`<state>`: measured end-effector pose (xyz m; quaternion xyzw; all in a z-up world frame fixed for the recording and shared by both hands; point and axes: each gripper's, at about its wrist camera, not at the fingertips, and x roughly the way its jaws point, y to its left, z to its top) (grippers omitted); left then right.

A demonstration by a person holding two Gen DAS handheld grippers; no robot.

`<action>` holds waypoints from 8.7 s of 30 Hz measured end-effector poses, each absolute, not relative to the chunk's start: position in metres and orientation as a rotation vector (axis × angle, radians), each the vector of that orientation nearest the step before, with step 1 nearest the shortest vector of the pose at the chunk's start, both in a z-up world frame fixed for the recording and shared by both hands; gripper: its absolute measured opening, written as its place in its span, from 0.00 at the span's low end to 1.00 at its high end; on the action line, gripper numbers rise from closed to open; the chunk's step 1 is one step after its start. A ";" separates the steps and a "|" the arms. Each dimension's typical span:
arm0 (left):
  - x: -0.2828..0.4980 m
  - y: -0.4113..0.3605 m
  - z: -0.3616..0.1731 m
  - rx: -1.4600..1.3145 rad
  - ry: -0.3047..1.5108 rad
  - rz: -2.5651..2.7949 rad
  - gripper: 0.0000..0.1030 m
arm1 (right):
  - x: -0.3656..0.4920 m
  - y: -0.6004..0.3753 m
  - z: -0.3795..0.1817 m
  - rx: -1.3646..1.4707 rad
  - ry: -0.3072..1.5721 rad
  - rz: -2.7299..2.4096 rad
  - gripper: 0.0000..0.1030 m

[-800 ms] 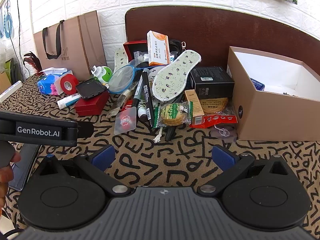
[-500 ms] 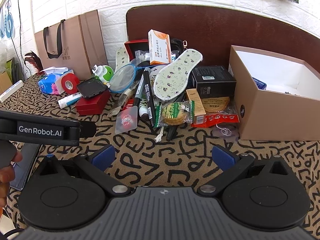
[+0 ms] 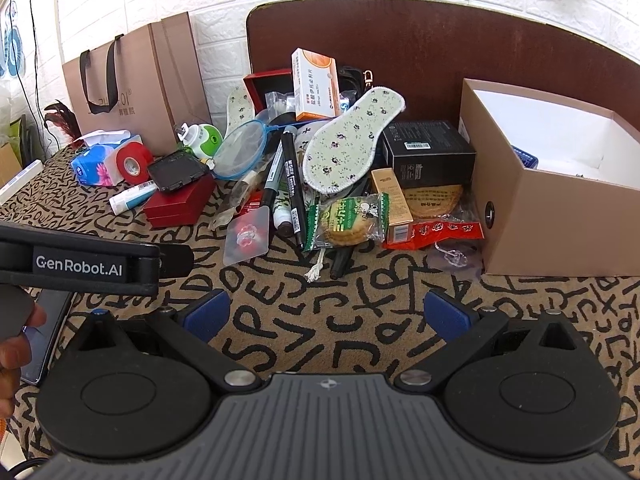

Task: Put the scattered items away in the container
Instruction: 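Move both tools toward the clear hook packet and black marker in the pile, then grasp the clear plastic hook packet with left tool while right tool grasps the black marker, then carry the hook packet with left tool while right tool carries the marker over the cardboard box, then open left tool to drop the hook packet while right tool drops the marker into the box, then withdraw both open tools from the box back toward the pile, then grasp the red hand cream tube with left tool while right tool grasps the green-wrapped snack bun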

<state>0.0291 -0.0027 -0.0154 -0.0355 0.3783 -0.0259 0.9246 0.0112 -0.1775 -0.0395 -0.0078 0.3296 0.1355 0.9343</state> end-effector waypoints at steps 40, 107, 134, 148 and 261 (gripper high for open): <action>0.137 0.004 -0.079 -0.314 0.915 -0.141 0.26 | 0.098 -0.169 -0.093 -0.054 0.737 0.334 0.19; 0.012 -0.043 -0.004 -0.206 0.803 -0.407 0.24 | -0.018 -0.215 -0.027 -0.018 0.633 0.436 0.15; 0.130 -0.200 0.062 -0.142 0.695 -0.648 0.24 | 0.049 -0.350 0.049 -0.043 0.342 0.083 0.15; 0.244 -0.316 0.008 -0.103 0.829 -0.730 0.24 | 0.144 -0.449 0.010 -0.039 0.447 -0.102 0.15; 0.046 0.003 -0.034 -0.262 0.781 -0.212 0.91 | 0.017 -0.183 -0.044 -0.094 0.649 0.337 0.99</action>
